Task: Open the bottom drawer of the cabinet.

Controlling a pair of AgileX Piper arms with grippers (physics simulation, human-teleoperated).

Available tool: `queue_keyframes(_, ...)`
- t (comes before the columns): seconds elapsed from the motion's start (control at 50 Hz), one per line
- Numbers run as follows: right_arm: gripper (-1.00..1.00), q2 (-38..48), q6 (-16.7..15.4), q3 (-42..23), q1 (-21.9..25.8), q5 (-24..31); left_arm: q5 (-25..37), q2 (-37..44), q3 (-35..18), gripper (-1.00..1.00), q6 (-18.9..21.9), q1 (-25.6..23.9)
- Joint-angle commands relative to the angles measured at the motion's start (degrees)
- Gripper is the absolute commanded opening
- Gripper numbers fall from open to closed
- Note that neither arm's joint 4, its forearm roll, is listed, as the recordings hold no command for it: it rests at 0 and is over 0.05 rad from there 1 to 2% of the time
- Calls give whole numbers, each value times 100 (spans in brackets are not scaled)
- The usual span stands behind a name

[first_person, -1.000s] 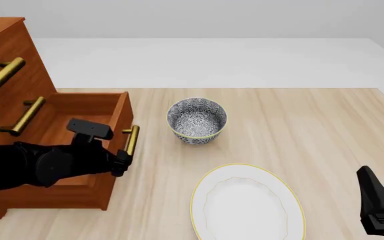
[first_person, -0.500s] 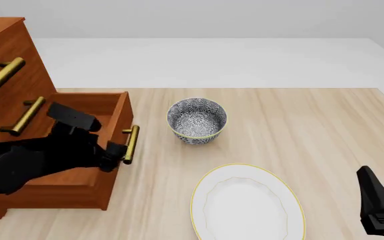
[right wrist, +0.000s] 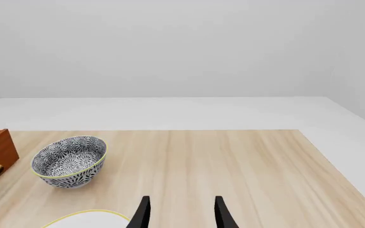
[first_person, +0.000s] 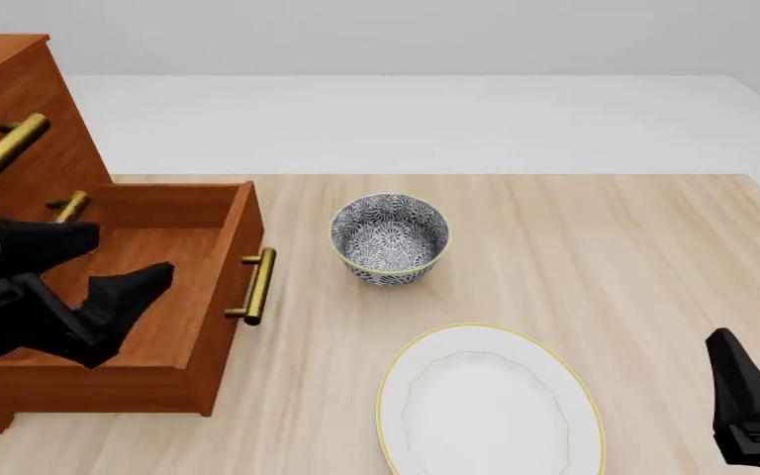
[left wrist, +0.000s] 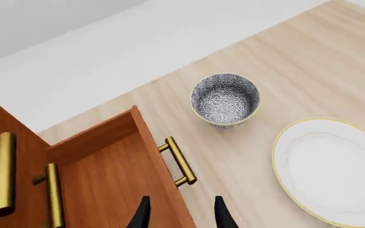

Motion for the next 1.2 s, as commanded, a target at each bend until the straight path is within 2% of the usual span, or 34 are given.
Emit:
queue_keyframes(0.02, 100, 0, -1, 0, 1, 0, 717, -1321, -118, 100, -238, 134)
queue_keyframes(0.04, 100, 0, 0, 0, 0, 0, 830, -1470, -192, 100, -328, 90)
queue_keyframes(0.18, 100, 1, 1, 0, 0, 1, 1166, -2176, -162, 100, -154, 318)
queue_keyframes(0.36, 100, -1, 0, 0, 0, -1, 1672, -2987, -240, 100, -308, 783)
queue_keyframes(0.4, 100, 1, 0, 0, 0, 1, 1811, -3083, -257, 100, -295, 685)
queue_keyframes(0.5, 100, 0, 0, 0, 0, 0, 2074, -3488, -378, 100, -294, 965)
queue_keyframes(0.54, 100, 0, 0, 0, 0, 0, 2179, -3580, -440, 100, -451, 1044)
queue_keyframes(0.58, 100, 0, 1, 0, 1, 0, 2309, -3687, -447, 100, -389, 975)
queue_keyframes(0.84, 100, 0, 0, 0, 0, 0, 2554, -3739, -1012, 100, -667, 1246)
queue_keyframes(0.92, 100, 0, 0, 0, 0, 0, 2640, -3739, -1212, 100, -618, 1429)
queue_keyframes(1.14, 100, 0, 0, 0, 0, 0, 2822, -3740, -1519, 100, -703, 1539)
queue_keyframes(1.2, 100, 0, 0, 0, 0, 0, 2889, -3740, -1765, 100, -715, 1569)
